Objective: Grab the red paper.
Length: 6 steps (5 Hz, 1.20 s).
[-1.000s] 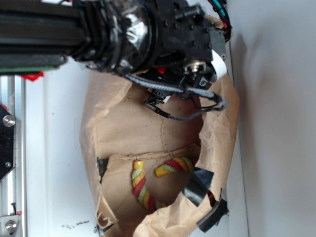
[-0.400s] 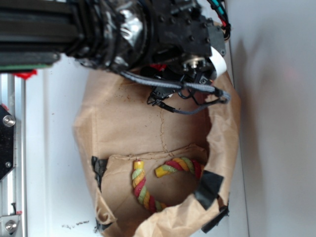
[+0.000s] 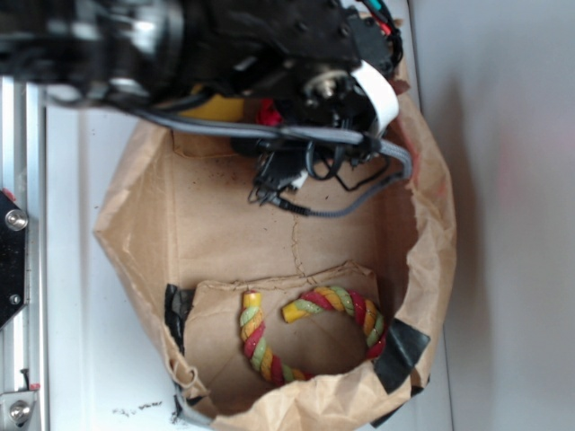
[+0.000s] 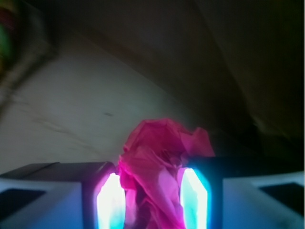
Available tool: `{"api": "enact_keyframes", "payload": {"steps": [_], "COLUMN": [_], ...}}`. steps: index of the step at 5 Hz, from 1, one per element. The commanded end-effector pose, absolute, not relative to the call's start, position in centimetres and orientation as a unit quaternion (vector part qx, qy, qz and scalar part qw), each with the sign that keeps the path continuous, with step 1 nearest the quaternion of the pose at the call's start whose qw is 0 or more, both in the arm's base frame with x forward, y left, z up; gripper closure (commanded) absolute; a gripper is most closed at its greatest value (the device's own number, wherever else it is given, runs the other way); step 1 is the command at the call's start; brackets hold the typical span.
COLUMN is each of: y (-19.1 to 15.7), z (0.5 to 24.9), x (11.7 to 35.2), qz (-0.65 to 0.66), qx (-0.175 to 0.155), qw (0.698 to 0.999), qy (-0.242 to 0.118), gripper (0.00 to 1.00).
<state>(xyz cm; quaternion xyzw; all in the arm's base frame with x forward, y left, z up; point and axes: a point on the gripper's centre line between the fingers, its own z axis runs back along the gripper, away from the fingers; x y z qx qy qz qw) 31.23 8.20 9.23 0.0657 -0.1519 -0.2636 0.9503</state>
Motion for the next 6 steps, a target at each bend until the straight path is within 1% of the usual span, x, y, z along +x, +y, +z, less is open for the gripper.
{"api": "enact_keyframes", "payload": {"steps": [1,2,3,4,5,6], "y": [8.5,7.8,6.8,5.5,4.7,3.4], "z": [14.2,15.3,16.8,18.1,19.1,20.0], "x": [30.0,29.3,29.4,30.0,30.5,30.2], "qz": [-0.196,-0.13,-0.091,-0.018,0.0,0.022], "qx": [0.056,0.039,0.021,0.007,-0.009,-0.006], "qw": [0.963,0.973,0.975,0.983,0.983,0.985], "qy": [-0.178,-0.186,-0.199,-0.184,-0.185,-0.173], "gripper": [1.0,1.0,1.0,1.0,1.0,1.0]}}
